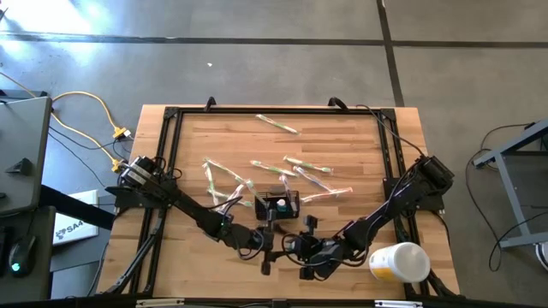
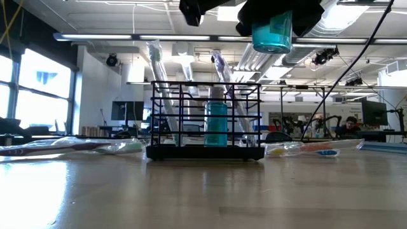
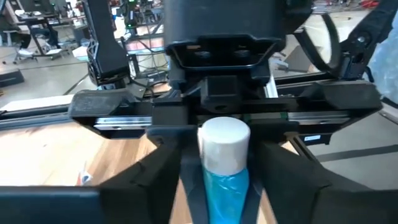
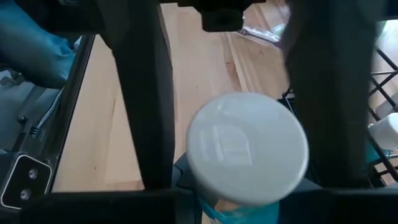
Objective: Pick & Place toothbrushing station
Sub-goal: Put the mouthwash into the wire organizer
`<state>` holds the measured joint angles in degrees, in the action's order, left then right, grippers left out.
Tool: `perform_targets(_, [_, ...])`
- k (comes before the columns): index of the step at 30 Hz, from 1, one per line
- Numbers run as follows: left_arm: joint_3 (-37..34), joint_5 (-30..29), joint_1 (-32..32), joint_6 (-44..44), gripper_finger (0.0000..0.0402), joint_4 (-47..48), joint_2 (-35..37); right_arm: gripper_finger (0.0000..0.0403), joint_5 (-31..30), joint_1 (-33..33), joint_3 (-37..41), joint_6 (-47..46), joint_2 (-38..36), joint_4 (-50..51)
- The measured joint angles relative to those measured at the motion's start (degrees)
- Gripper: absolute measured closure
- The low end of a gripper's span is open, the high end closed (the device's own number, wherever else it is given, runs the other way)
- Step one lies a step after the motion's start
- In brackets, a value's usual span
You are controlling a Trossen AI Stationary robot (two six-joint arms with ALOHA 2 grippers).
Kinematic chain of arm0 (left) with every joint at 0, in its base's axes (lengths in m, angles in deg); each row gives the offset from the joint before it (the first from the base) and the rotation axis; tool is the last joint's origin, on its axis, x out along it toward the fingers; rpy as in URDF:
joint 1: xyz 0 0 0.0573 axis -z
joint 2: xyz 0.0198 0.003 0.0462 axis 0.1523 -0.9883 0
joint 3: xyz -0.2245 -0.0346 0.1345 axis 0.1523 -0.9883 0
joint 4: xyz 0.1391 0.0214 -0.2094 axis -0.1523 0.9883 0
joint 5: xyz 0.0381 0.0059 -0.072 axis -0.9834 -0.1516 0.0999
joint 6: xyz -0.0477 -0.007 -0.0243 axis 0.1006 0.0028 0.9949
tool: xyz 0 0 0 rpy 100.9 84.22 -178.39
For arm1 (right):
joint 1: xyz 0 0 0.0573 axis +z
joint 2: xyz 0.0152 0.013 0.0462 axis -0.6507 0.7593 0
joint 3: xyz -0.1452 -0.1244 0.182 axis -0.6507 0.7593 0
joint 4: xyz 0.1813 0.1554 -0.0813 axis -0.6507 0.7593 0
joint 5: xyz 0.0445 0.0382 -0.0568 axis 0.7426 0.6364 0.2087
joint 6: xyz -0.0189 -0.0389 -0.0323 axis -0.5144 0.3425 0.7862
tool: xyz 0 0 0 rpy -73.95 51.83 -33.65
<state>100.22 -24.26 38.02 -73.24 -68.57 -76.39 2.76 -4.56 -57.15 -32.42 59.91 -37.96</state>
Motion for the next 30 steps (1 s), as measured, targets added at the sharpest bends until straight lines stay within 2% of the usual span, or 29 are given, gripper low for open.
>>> perform_targets(5, [0.0, 0.9, 0.0, -0.1, 0.0292, 0.0, 0.0, 0.0341, 0.1, 0.0, 0.0, -0.1, 0.0, 0.2])
perform_targets(8, [0.0, 0.9, 0.0, -0.1, 0.0323, 0.0, -0.1, 0.0341, 0.1, 0.0, 0.0, -0.1, 0.0, 0.6])
perform_targets(24, [0.0, 1.3, 0.0, 0.0, 0.0323, -0.3, -0.1, 0.0341, 0.7, 0.0, -0.1, -0.1, 0.0, 1.1])
perform_targets(26, [0.0, 1.3, 0.0, 0.0, 0.03, -0.5, -0.1, 0.0341, 0.8, 0.0, -0.1, -0.1, 0.0, 1.1])
perform_targets(30, [0.0, 2.0, -0.7, -0.3, 0.0222, -0.9, -0.1, 0.0341, 0.7, -0.1, -0.1, -0.2, 0.0, 1.2])
